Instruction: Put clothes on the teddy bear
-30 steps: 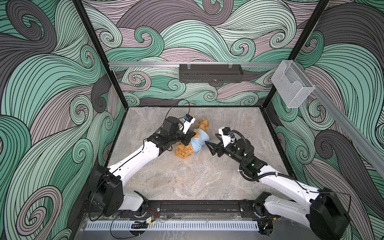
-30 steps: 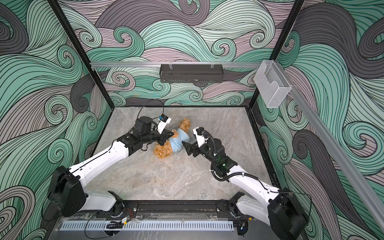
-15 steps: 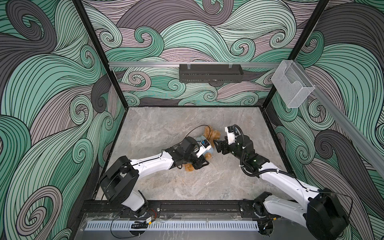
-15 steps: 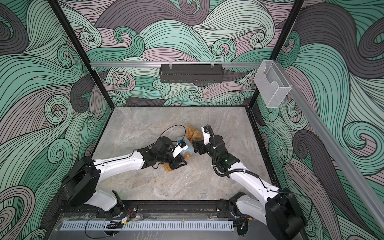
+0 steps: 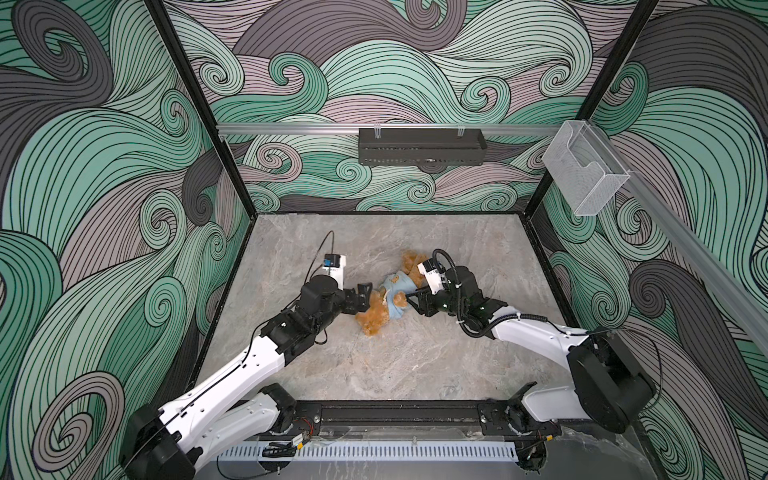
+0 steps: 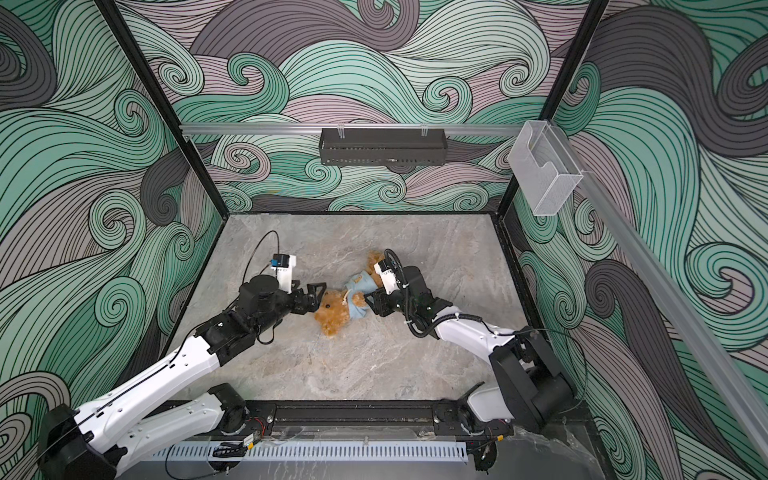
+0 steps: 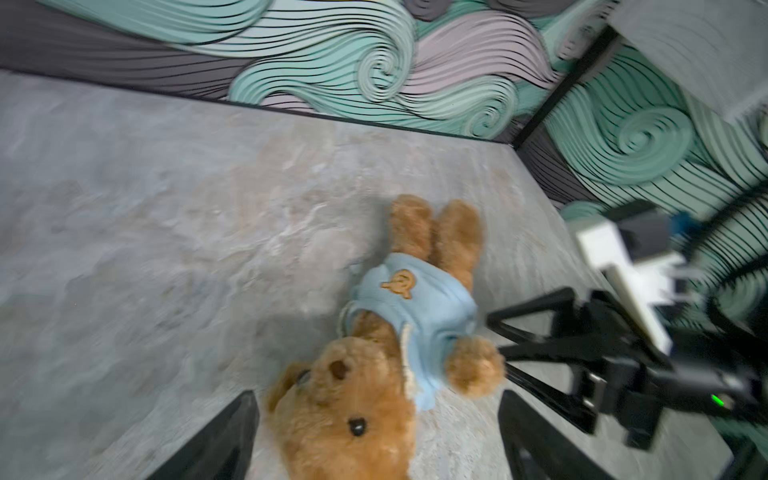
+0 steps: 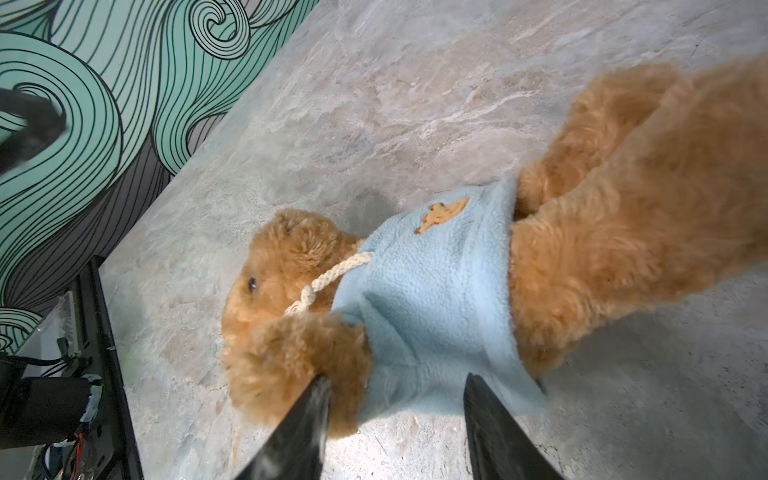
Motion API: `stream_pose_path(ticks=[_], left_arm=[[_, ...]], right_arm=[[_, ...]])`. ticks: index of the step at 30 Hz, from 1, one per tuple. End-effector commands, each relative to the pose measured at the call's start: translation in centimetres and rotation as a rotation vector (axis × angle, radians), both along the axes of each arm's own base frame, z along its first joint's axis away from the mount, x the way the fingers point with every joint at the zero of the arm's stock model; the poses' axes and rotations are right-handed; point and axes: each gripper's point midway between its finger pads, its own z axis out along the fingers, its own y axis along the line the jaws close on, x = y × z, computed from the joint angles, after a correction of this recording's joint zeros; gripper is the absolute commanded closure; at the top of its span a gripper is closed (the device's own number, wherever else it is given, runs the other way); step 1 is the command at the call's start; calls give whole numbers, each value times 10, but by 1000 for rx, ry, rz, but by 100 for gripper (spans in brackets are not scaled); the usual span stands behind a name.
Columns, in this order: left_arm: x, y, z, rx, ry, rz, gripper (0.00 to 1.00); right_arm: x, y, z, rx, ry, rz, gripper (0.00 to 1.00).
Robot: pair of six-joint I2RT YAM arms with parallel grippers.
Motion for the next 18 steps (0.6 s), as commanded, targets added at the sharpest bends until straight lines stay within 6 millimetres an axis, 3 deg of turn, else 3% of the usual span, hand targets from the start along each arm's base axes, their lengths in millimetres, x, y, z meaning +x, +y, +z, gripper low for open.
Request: stream_pose_path(ticks=[1, 4, 7, 11, 15, 18], left_arm=[[-1, 29, -29, -114, 169, 176, 7], [2, 30, -44, -140, 239, 196, 5], [7, 27, -59, -165, 301, 214, 5], [17, 7, -72, -244, 373, 186, 4], [23, -20, -88, -294, 485, 113, 1], [28, -41, -103, -358, 558, 68, 1]], right_arm=[[10, 2, 34, 5, -103, -6, 44], [18, 5, 42, -12, -150, -17, 32], [23, 22, 40, -17, -148, 7, 31], [20, 37, 10, -64, -94, 44, 43], [1, 29, -25, -99, -14, 47, 59], [-20, 20, -48, -117, 41, 38, 66]])
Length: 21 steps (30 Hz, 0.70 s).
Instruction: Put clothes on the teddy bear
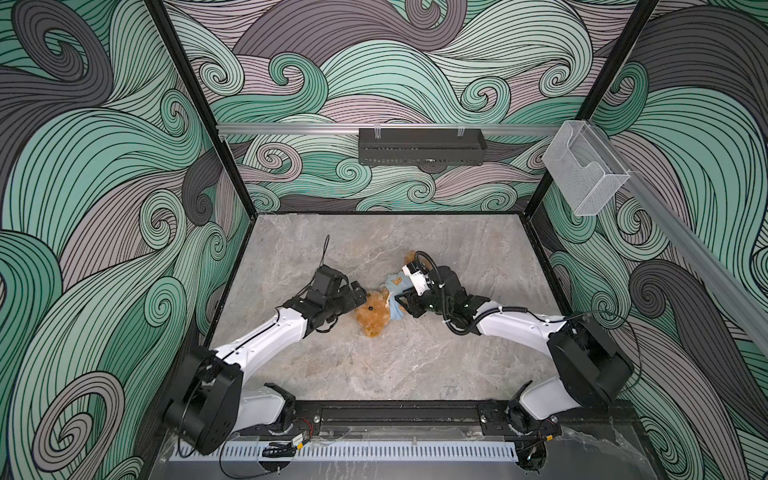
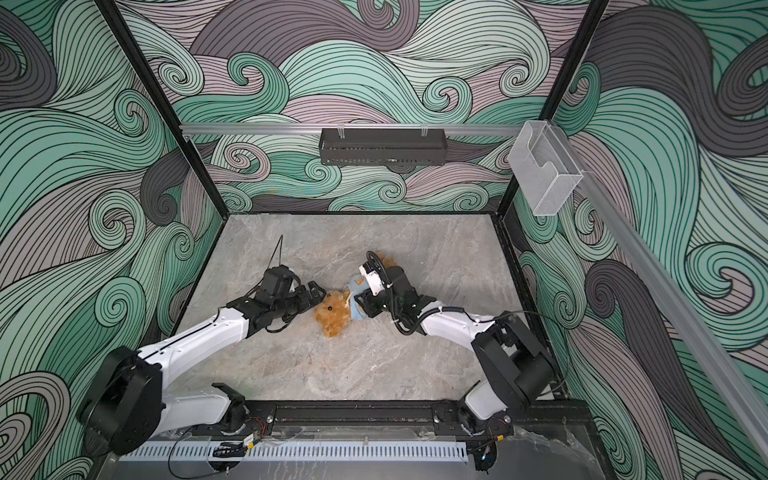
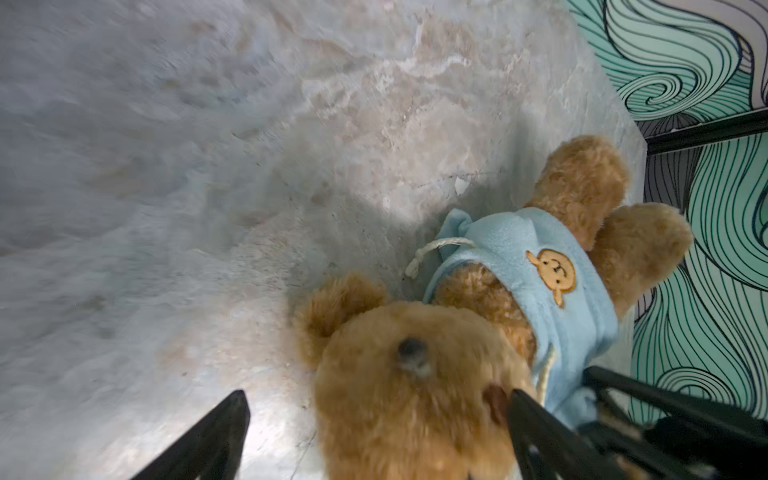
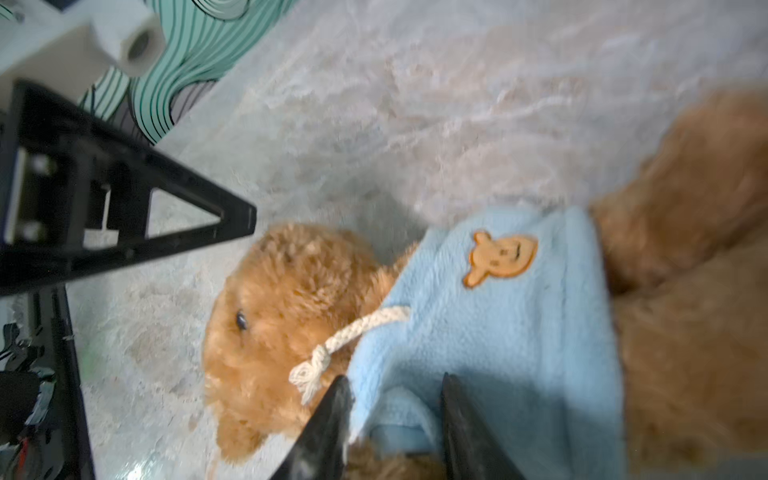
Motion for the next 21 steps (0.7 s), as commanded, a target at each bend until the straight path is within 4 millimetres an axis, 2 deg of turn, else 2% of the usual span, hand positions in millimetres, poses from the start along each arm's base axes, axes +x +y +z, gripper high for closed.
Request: stream_pose_path(ticks=[1, 3, 7, 13, 17, 21], left_arm=[[10, -34, 7, -162, 31, -50, 1], [8, -44, -7, -172, 65, -77, 1], [-2, -63, -20, -148, 99, -134, 1], [-14, -94, -26, -169, 100, -214, 4], [-17, -105, -28, -177, 102, -241, 19], [-14, -108, -21, -180, 64, -269, 44]], right_arm=[[-19, -12, -21, -22, 52, -30, 68], [-29, -19, -30, -23, 72, -47, 70], [-44, -25, -44, -19, 96, -65, 71], [-50, -21, -57, -35, 115, -60, 72], [-47, -21, -58, -45, 107, -65, 72], [-44, -22, -50, -64, 84, -59, 66]])
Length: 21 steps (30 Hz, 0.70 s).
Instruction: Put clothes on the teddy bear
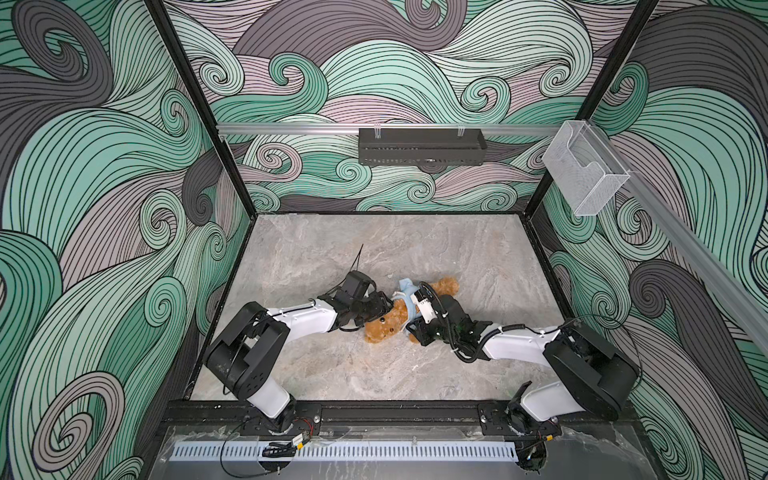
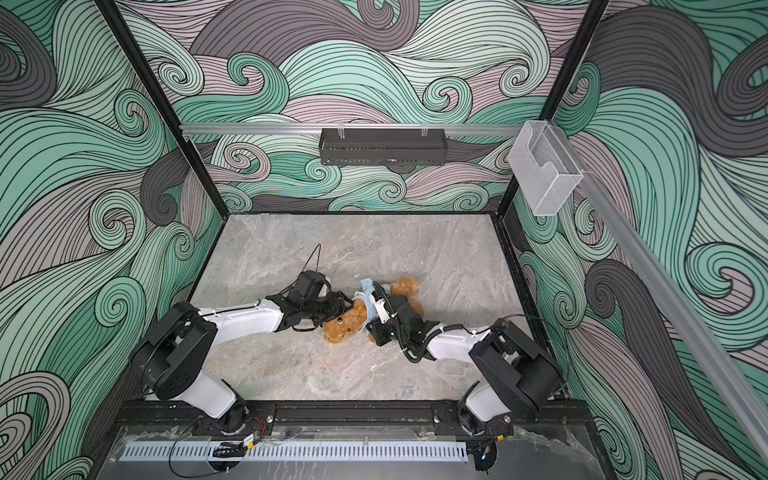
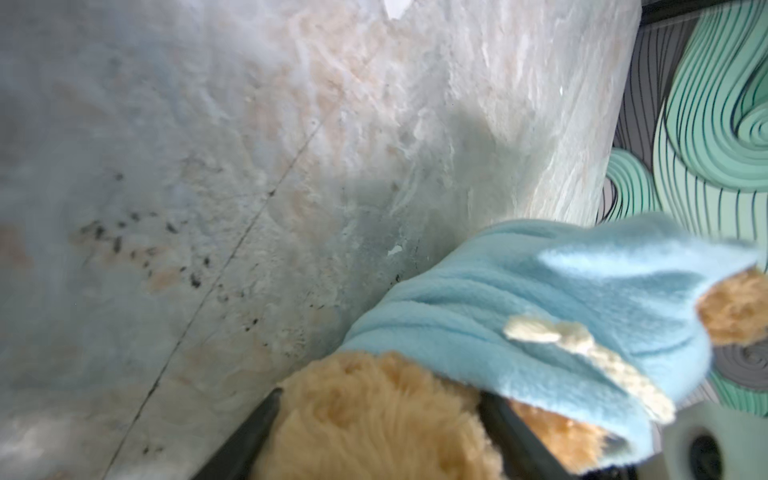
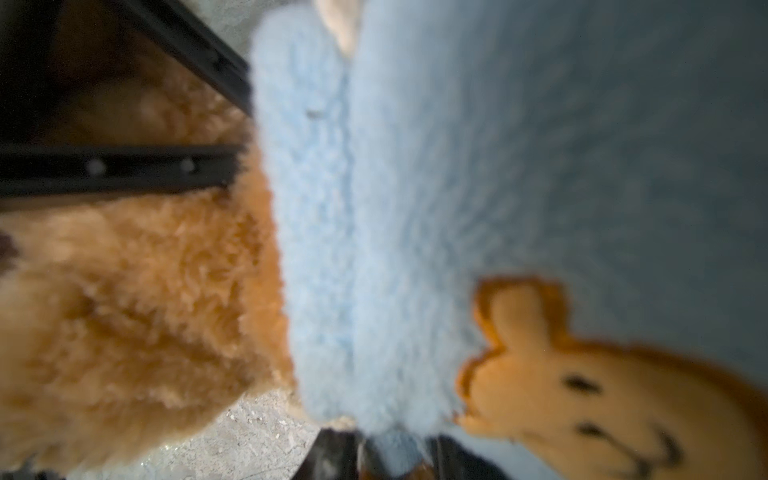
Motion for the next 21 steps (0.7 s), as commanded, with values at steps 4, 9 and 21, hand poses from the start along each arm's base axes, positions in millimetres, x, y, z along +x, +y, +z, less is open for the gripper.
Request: stream_pose_path(ticks=[4, 9, 21], left_arm=[[11, -10, 28, 39, -153, -116, 64], [24, 8, 55, 144, -352, -215, 88], [24, 37, 130, 274, -722, -343, 100]], right_arm=[[9, -2, 32, -41, -75, 5, 48], [16, -18, 89, -44, -188, 37, 25], [46, -64, 207, 72, -390, 37, 2]])
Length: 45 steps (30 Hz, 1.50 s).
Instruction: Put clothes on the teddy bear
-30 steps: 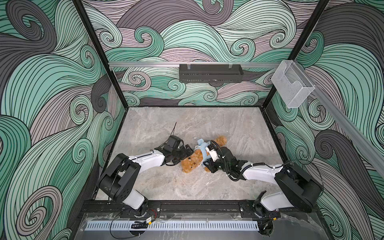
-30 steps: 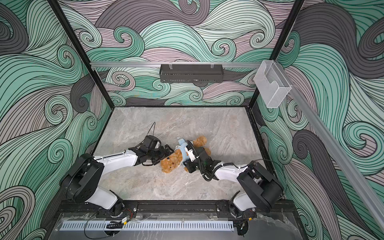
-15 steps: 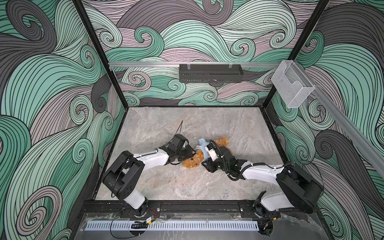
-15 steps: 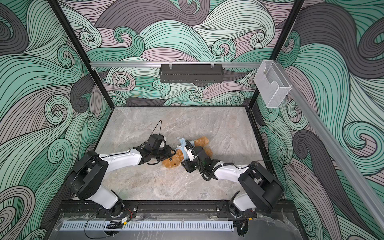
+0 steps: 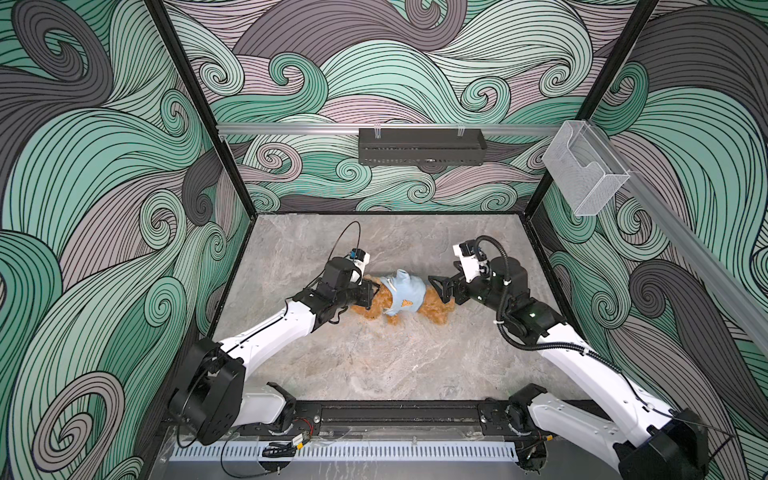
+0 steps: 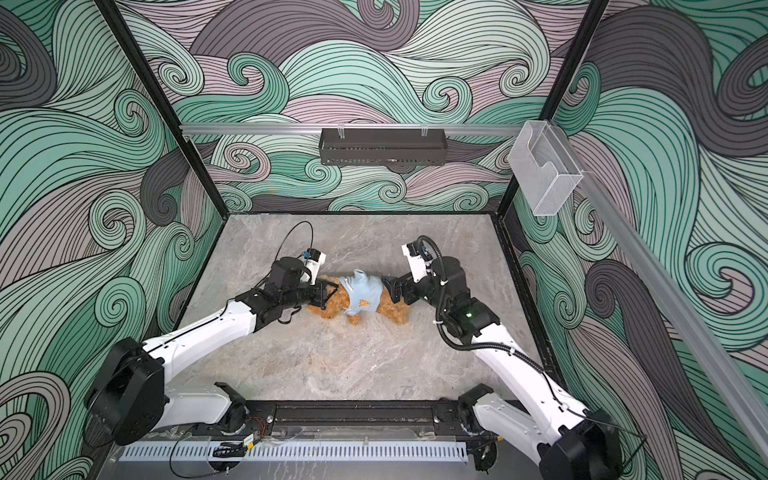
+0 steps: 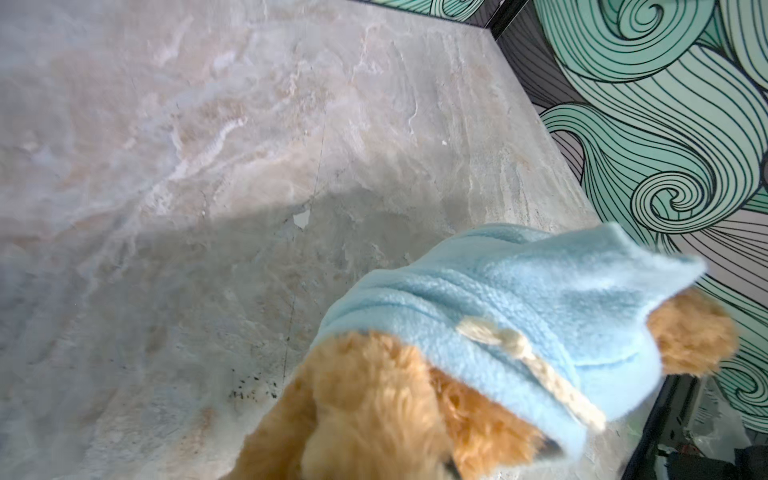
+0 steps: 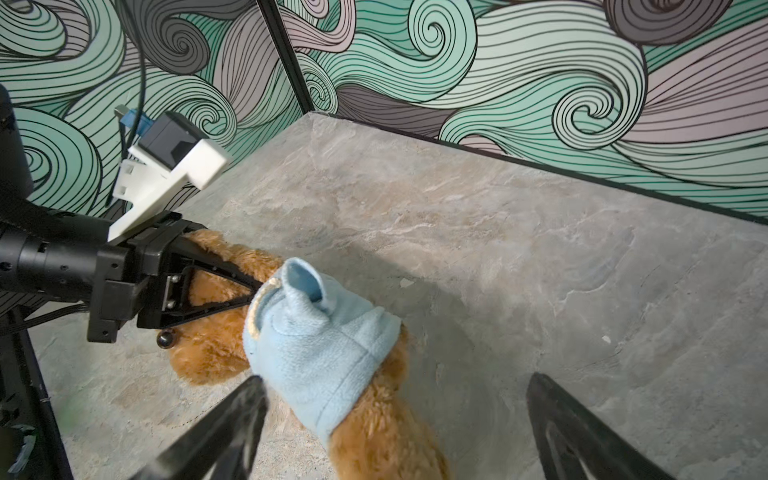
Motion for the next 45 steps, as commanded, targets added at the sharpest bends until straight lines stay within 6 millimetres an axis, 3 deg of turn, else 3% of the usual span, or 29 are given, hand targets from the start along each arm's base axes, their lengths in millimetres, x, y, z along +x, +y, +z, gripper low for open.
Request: stream_pose_path(ticks=[1, 6, 12, 19, 27, 33, 36, 41, 45], left_arm=[[1, 4, 31, 37, -131, -54, 100], [-5, 7, 44, 21, -153, -56, 100], [-11, 6, 48, -11, -127, -56, 100], [-13, 13, 39, 2, -85, -14, 100], [-14, 16, 37, 7, -94, -4, 100], [-16, 16, 40, 6, -102, -15, 100], [-17, 16, 41, 5, -106, -17, 100], [-19, 13, 40, -7, -98, -37, 100], [-19, 6, 44, -37, -94, -59, 100]], right_arm=[[-13, 18, -5, -17, 48, 164, 2], [-23, 45, -2, 85, 67, 329, 2], [-28, 64, -18, 128, 126, 424, 6], [-24, 44, -54, 51, 166, 287, 8], [-46, 47, -74, 101, 255, 336, 17], [-39, 44, -84, 75, 251, 313, 35], [-35, 41, -84, 77, 231, 304, 40], [-42, 59, -77, 148, 234, 421, 44], [-36, 63, -81, 141, 214, 428, 54]])
